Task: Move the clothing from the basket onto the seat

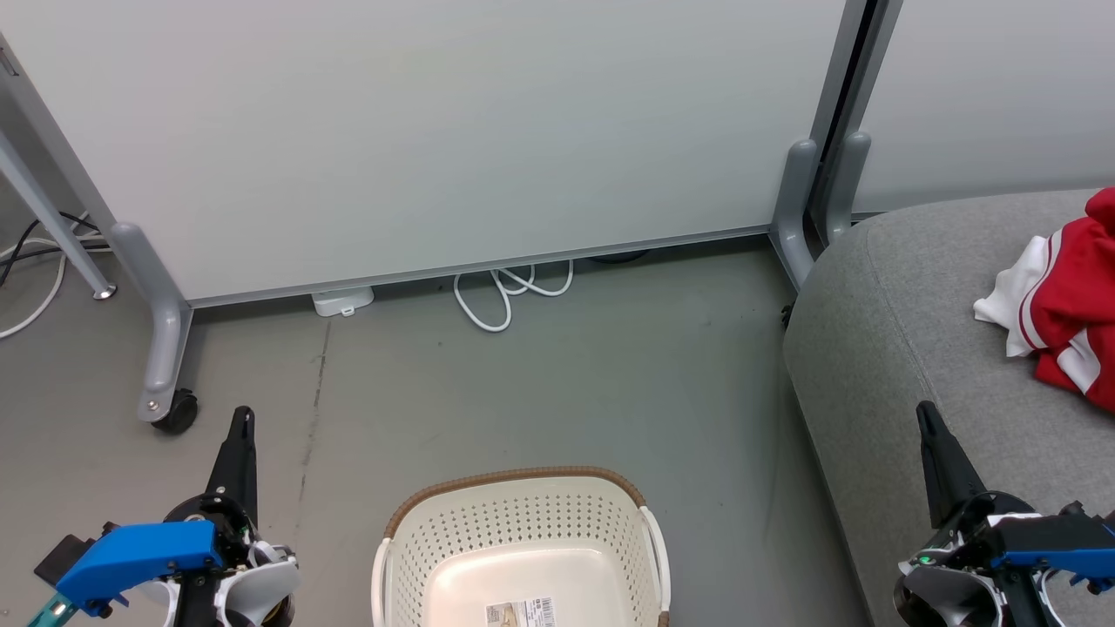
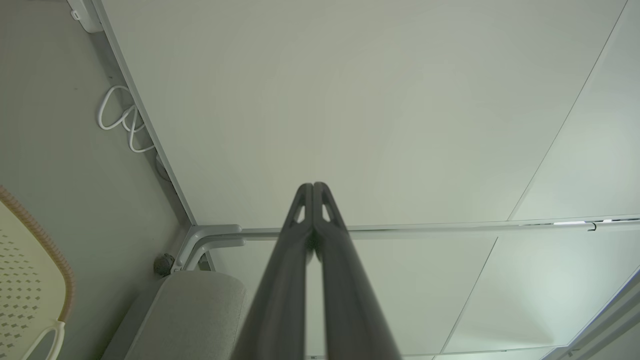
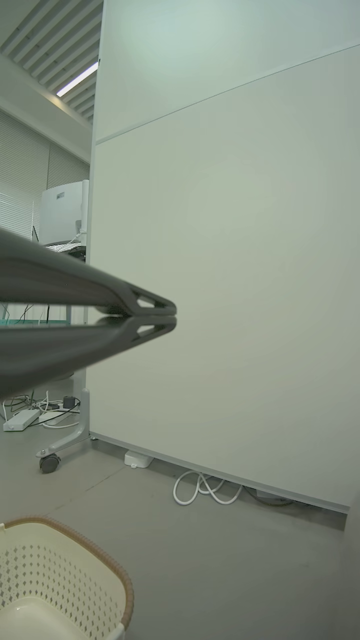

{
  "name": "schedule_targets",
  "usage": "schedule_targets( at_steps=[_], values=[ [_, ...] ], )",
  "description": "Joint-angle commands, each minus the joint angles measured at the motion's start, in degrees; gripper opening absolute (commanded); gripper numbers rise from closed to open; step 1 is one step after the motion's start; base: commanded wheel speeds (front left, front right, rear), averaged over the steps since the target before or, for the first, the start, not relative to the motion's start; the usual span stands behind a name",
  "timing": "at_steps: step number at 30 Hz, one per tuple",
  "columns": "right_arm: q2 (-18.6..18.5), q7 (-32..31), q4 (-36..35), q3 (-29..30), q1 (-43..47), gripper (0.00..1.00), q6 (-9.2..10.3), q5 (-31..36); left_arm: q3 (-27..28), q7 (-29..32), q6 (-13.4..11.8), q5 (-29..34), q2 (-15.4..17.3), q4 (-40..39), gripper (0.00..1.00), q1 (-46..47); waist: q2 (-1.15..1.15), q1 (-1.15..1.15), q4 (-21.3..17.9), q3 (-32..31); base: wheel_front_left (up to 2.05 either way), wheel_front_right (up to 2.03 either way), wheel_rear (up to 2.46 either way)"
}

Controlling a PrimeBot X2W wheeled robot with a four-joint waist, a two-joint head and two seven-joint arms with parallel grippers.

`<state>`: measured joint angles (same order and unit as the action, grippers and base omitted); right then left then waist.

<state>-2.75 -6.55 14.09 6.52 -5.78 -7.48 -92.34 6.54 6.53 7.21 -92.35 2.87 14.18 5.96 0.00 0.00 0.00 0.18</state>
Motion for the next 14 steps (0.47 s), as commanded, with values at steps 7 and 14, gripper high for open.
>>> schedule_targets(
  at_steps=[7,14],
  values=[
    [-0.2,-0.2,-0.1,0.1,-0.8,0.0,-0.02,-0.1,0.1,0.2,0.5,-0.1,0.0,-0.2,0.0,0.5,0.0,0.0,0.0,0.0,0.0,0.0,0.0],
    [-0.2,-0.2,-0.2,0.1,-0.8,0.0,-0.02,-0.2,0.1,0.2,0.5,-0.1,0.0,-0.2,0.0,0.5,0.0,0.0,0.0,0.0,0.0,0.0,0.0]
  ],
)
